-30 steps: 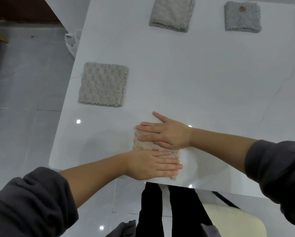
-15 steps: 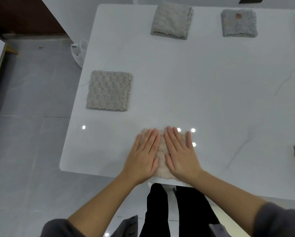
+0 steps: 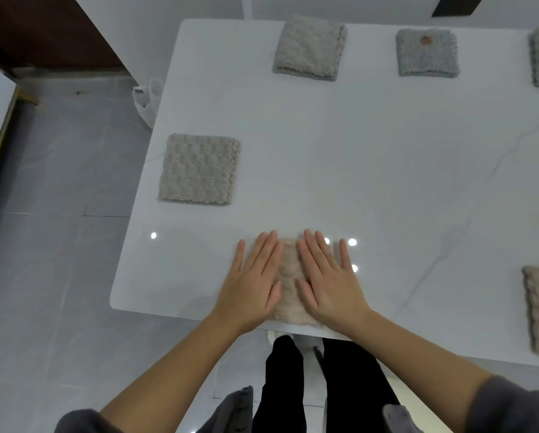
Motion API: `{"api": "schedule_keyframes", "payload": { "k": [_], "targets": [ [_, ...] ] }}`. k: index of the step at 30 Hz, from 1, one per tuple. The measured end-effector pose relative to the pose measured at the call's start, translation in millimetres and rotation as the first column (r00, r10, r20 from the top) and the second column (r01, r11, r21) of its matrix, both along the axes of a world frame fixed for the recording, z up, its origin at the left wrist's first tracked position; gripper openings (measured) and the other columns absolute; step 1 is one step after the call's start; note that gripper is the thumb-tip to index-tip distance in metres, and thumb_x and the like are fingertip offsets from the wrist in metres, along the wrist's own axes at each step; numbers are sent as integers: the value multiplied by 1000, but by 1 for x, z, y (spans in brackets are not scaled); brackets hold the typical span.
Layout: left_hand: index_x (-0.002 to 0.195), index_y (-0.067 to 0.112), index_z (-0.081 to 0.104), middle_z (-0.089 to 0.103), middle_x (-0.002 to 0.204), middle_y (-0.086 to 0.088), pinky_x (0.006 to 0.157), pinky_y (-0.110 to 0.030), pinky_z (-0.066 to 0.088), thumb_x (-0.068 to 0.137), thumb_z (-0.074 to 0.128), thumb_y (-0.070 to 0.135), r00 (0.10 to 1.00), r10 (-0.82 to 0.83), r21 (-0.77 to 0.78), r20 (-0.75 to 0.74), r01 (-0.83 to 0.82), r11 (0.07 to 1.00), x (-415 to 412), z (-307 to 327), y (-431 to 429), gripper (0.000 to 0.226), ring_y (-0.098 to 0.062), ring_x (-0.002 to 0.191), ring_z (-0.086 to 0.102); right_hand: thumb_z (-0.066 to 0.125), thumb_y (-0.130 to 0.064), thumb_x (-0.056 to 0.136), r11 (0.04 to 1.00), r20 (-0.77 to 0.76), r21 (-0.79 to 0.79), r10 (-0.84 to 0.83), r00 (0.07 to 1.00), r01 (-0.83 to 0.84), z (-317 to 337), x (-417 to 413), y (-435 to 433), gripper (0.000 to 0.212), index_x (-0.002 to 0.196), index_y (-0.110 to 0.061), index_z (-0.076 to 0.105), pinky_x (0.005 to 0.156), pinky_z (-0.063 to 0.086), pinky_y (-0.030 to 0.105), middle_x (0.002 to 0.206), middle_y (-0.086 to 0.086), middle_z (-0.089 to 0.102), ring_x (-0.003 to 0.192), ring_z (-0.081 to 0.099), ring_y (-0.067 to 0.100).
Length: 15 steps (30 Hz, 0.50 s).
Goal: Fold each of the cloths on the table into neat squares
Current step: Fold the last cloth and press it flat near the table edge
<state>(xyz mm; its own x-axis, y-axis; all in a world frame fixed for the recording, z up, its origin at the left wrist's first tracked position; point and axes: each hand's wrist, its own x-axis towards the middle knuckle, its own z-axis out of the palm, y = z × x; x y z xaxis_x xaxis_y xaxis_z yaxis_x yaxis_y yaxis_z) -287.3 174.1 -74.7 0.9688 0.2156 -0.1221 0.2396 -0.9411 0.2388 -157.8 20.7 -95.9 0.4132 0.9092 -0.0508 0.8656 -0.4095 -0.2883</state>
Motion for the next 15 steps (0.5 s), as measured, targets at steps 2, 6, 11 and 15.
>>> {"api": "schedule_keyframes", "payload": {
  "k": [2,6,11,15],
  "targets": [
    [153,6,22,13,162,-10,120,-51,7,95,35,27,999,30,-39,38,-28,999,-7,12,2,63,-23,151,8,31,-39,100,1000,-16,2,-6,1000,6,8,6,-6,63,153,-7,22,117,9,55,162,11,17,150,11,25],
    [153,6,22,13,162,-11,119,-53,12,94,38,25,995,82,-44,62,-80,996,-12,27,-7,64,-25,150,9,25,-42,101,995,-31,-69,-71,997,69,20,24,-28,63,155,-10,17,117,7,53,162,9,14,150,8,26],
    [152,8,25,15,162,-11,119,-51,10,93,34,24,989,135,-41,59,-132,990,37,38,-51,61,-25,150,9,24,-42,100,990,-34,-119,-85,996,81,32,66,-45,62,154,-12,21,118,4,51,162,8,14,150,9,26],
    [152,12,21,12,162,-9,118,-48,7,92,32,29,975,221,3,16,-221,975,86,34,-95,64,-24,150,9,20,-43,100,989,-23,-149,-15,1000,11,41,114,-69,63,156,-14,17,119,-3,48,163,6,8,150,2,24]
  ]
}}
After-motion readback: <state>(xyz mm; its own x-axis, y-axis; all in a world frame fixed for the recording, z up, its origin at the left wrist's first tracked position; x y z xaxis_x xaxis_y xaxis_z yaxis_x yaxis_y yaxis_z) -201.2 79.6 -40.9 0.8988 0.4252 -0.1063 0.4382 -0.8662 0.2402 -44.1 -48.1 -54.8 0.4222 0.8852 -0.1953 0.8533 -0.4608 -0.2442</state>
